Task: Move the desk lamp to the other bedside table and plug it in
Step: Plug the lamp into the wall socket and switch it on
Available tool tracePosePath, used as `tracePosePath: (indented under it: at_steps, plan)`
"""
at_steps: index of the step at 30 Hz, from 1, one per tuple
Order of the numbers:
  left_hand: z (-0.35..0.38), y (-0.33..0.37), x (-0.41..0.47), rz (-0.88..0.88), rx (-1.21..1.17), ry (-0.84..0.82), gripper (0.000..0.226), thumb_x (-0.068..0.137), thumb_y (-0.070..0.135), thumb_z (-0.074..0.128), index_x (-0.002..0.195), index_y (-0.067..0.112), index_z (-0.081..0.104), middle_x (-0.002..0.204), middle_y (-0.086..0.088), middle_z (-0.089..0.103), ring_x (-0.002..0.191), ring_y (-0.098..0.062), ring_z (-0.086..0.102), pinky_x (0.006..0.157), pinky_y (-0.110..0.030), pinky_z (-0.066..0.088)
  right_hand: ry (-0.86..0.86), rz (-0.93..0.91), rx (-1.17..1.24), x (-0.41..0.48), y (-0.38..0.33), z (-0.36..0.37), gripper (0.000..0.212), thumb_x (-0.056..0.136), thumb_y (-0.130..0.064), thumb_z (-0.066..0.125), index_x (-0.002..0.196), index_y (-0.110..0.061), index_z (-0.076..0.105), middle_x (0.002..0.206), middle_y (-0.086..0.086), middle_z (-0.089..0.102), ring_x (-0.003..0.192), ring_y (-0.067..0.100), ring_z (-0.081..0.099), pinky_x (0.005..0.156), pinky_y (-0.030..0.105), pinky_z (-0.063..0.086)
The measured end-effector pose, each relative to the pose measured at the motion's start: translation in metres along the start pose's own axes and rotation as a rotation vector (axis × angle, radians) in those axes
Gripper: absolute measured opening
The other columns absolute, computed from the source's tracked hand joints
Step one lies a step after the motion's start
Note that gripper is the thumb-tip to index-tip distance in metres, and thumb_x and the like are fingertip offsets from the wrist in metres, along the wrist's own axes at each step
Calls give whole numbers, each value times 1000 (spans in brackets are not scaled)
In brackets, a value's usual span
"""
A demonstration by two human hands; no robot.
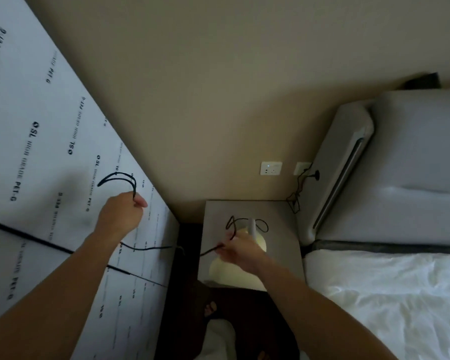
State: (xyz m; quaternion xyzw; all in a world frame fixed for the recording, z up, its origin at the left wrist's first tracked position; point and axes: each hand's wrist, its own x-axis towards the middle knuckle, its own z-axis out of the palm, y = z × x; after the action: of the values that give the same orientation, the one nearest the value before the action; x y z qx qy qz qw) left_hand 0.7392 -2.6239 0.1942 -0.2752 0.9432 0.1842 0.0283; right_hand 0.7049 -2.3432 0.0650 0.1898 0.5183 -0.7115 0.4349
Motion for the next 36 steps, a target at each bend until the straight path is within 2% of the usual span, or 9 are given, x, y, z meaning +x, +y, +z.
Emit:
tracePosePath:
  at_steps: [4, 9, 13, 15, 17, 23, 29, 33, 36]
  plan:
    - [-37, 22, 5, 76, -204, 31, 41, 83, -9, 49, 105, 20, 67, 96, 0, 70, 85, -21, 68, 67, -28, 50, 43, -209, 145, -13, -88, -13, 3, 96, 2, 54, 95, 3, 57, 86, 20, 66, 63, 22, 72, 54, 28, 60]
    - [-68, 62, 15, 222, -78, 197, 20, 93, 8, 60, 111, 7, 68, 113, -8, 72, 91, -29, 66, 82, -38, 53, 167, -462, 173, -27, -181, -56, 14, 96, -1, 55, 110, -3, 51, 90, 19, 65, 76, 30, 74, 55, 31, 60]
    - [-73, 98, 18, 217, -162, 129, 33, 94, 6, 57, 125, 14, 65, 82, 4, 64, 61, -18, 66, 63, -31, 56, 435, -367, -43, -32, -184, -109, 18, 97, -19, 59, 106, -3, 59, 79, 11, 63, 57, 19, 69, 62, 31, 59]
    - [-68, 120, 18, 207, -306, 17, 38, 94, 3, 59, 131, 10, 61, 83, 2, 64, 60, -18, 68, 59, -29, 57, 426, -298, 5, -28, -175, -126, 22, 97, -22, 58, 116, -13, 53, 85, 12, 61, 69, 26, 72, 84, 49, 58]
    - [-60, 147, 20, 229, -427, -63, 31, 95, 5, 59, 125, 11, 66, 91, -4, 71, 61, -21, 70, 61, -32, 58, 436, -302, -56, -32, -167, -125, 27, 98, -21, 56, 123, -26, 47, 96, 11, 62, 87, 30, 71, 81, 49, 58]
    - [-52, 220, 17, 541, -327, -76, 20, 100, 10, 49, 100, 22, 65, 90, 10, 74, 85, -7, 66, 75, -29, 49, 227, -418, -245, -58, -169, -80, 27, 97, -15, 56, 120, -27, 64, 123, 7, 65, 85, 21, 75, 86, 42, 58]
    - [-50, 246, 11, 796, 11, -260, 26, 97, 13, 55, 83, 32, 45, 91, 13, 74, 90, -17, 68, 82, -47, 55, 253, -1057, -651, -81, -208, -38, 73, 90, -8, 64, 150, -35, 30, 154, -5, 30, 102, 25, 70, 77, 36, 62]
    - [-45, 256, 6, 846, 124, -268, 21, 97, 18, 57, 83, 28, 45, 84, 3, 68, 72, -22, 62, 66, -42, 51, 17, -818, -470, -103, -218, -19, 48, 99, -6, 51, 144, -17, 40, 117, 17, 69, 83, 24, 73, 73, 38, 61]
    - [-46, 255, 8, 857, 124, -252, 21, 95, 20, 59, 85, 32, 45, 88, 10, 74, 78, -15, 67, 72, -44, 56, -62, -719, -276, -115, -220, -26, 29, 103, -18, 48, 130, -9, 55, 110, 23, 69, 81, 28, 71, 68, 37, 59]
